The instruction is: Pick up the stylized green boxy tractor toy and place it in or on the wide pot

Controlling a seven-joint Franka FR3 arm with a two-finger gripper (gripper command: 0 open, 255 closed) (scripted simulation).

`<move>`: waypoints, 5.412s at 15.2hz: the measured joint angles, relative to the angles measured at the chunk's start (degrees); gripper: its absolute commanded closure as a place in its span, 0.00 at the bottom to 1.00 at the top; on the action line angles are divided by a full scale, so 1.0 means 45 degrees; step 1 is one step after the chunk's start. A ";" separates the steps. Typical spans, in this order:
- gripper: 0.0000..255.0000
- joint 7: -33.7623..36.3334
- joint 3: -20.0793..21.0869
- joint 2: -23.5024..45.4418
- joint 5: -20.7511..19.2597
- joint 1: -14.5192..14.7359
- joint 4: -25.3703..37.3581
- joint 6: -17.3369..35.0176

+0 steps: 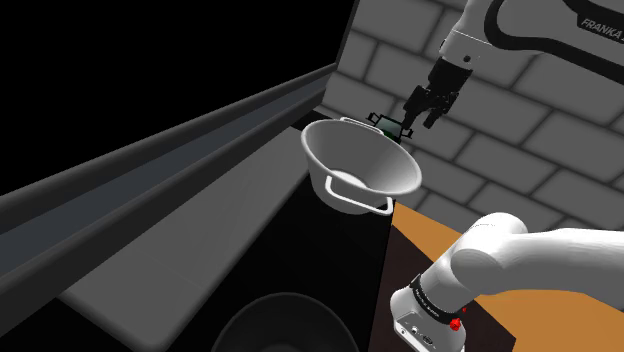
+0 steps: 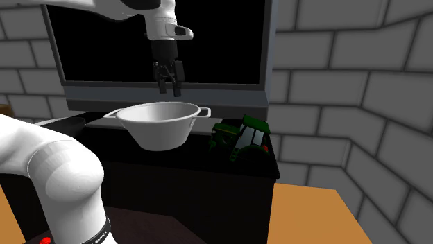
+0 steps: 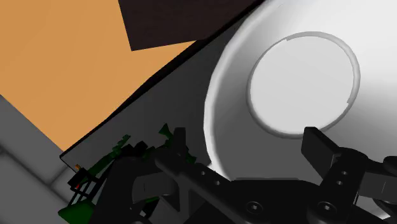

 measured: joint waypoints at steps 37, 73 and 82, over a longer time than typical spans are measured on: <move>1.00 0.3903 -0.0973 0.5307 -0.0137 -0.2221 0.0279 0.4586; 0.00 0.6204 -0.0382 0.3876 -0.0493 -0.2694 0.0033 0.3494; 0.00 0.6327 -0.0367 0.3733 -0.0496 -0.2723 -0.0873 0.5399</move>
